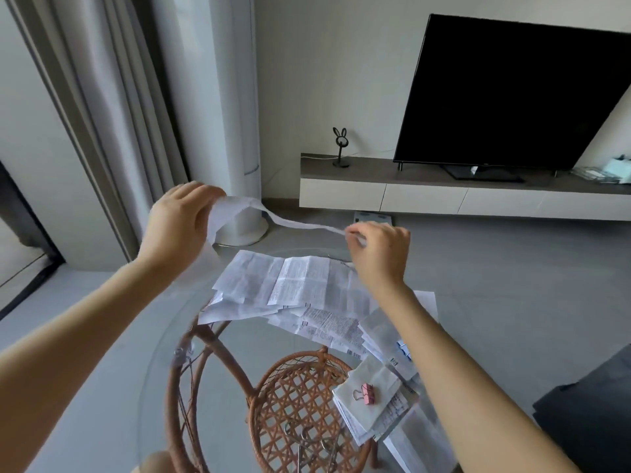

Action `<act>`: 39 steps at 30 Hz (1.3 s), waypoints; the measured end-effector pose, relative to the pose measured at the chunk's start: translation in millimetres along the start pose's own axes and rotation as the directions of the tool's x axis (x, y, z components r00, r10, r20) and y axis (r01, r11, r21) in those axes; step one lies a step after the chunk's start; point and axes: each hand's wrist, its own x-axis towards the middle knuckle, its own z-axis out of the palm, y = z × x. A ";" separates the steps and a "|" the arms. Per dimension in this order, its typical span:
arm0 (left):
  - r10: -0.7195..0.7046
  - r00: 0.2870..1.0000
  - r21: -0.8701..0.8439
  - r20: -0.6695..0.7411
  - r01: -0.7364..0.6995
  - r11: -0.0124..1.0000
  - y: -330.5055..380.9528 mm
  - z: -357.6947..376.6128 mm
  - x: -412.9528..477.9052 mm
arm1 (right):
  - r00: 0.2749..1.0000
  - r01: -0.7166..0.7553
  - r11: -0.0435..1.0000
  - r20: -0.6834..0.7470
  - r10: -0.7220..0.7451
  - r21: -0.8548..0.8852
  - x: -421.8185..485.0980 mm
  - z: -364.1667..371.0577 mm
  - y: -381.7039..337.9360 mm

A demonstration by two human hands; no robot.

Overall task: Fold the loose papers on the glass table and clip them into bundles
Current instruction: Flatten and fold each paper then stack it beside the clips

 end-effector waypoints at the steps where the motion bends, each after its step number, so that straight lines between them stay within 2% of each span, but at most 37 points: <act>1: 0.012 1.000 -0.018 -0.001 -0.012 1.000 -2.5 -5.9 -2.6 | 0.999 0.049 0.997 -0.015 -0.049 0.051 2.8 -12.7 1.0; 4: -0.066 0.998 0.013 -0.001 0.066 0.998 -8.9 -14.3 -19.0 | 0.977 0.211 0.969 -0.031 -0.209 0.125 -0.9 -60.7 -4.4; 6: -0.191 0.981 0.072 0.027 0.189 0.979 -17.8 -14.8 -37.8 | 0.938 0.345 0.932 0.004 -0.348 0.110 -11.5 -91.8 -7.5; 8: -0.235 0.966 0.128 0.109 0.221 0.967 -25.3 -15.8 -61.2 | 0.888 0.451 0.890 0.070 -0.455 0.061 -23.3 -111.7 -3.1; 10: -0.207 0.954 0.146 0.215 0.178 0.973 -24.8 -19.2 -85.0 | 0.871 0.463 0.885 0.155 -0.465 0.051 -33.5 -123.4 5.1; 13: -0.074 0.956 0.095 0.284 0.048 0.994 -11.4 -26.4 -121.0 | 0.881 0.414 0.906 0.212 -0.423 0.087 -46.1 -142.2 11.0; 16: 0.041 0.945 0.059 0.324 -0.064 0.996 0.9 -28.9 -153.8 | 0.856 0.418 0.881 0.227 -0.464 0.222 -60.6 -174.4 -4.5; 17: 0.012 0.941 0.067 0.338 -0.037 0.997 3.6 -27.0 -163.4 | 0.833 0.421 0.866 0.262 -0.487 0.270 -67.5 -186.3 -13.4; 19: -0.163 0.913 0.120 0.373 0.127 0.985 5.8 -20.7 -178.0 | 0.739 0.476 0.816 0.353 -0.574 0.329 -83.1 -204.2 -31.3; 21: -0.284 0.838 0.175 0.465 0.227 0.958 6.2 -17.2 -191.6 | 0.617 0.558 0.749 0.425 -0.662 0.357 -101.5 -211.4 -42.7; 22: -0.266 0.792 0.162 0.549 0.212 0.964 7.6 -15.9 -195.5 | 0.571 0.560 0.736 0.466 -0.676 0.381 -108.9 -212.8 -46.3; 24: -0.200 0.637 0.119 0.745 0.168 0.979 15.5 -18.2 -204.8 | 0.529 0.448 0.765 0.553 -0.643 0.462 -123.8 -216.2 -54.1; 26: -0.171 0.413 0.112 0.894 0.165 0.980 22.2 -19.4 -212.4 | 0.534 0.172 0.838 0.666 -0.521 0.517 -130.9 -219.7 -63.0; 27: -0.167 0.338 0.110 0.926 0.184 0.977 22.5 -17.6 -217.0 | 0.510 0.024 0.855 0.729 -0.456 0.518 -132.6 -221.1 -66.8; 28: -0.172 0.305 0.110 0.937 0.208 0.972 24.0 -18.0 -220.6 | 0.472 -0.096 0.853 0.777 -0.415 0.514 -133.8 -221.4 -69.7; 29: -0.175 0.296 0.098 0.939 0.256 0.962 27.4 -26.0 -221.4 | 0.438 -0.169 0.841 0.804 -0.402 0.513 -135.1 -220.0 -73.2; 31: -0.168 0.326 0.034 0.930 0.381 0.924 30.1 -34.1 -222.6 | 0.358 -0.228 0.837 0.842 -0.404 0.498 -133.6 -218.1 -81.1; 33: -0.111 0.381 -0.012 0.918 0.308 0.951 35.1 -38.0 -224.8 | 0.277 -0.235 0.846 0.867 -0.414 0.479 -128.2 -212.9 -91.3; 34: -0.120 0.380 -0.014 0.917 0.333 0.943 33.8 -33.1 -228.8 | 0.254 -0.230 0.854 0.876 -0.410 0.467 -124.3 -208.7 -95.4; 35: -0.112 0.401 -0.012 0.909 0.294 0.956 28.2 -29.0 -235.0 | 0.237 -0.215 0.863 0.882 -0.407 0.457 -119.3 -199.4 -99.8; 37: -0.062 0.383 -0.021 0.922 0.207 0.978 20.4 -24.3 -245.0 | 0.211 -0.159 0.887 0.893 -0.398 0.433 -110.6 -175.5 -107.5; 39: -0.035 0.378 -0.059 0.925 0.234 0.970 24.8 -22.2 -244.8 | 0.168 -0.059 0.911 0.904 -0.394 0.408 -106.0 -141.2 -115.0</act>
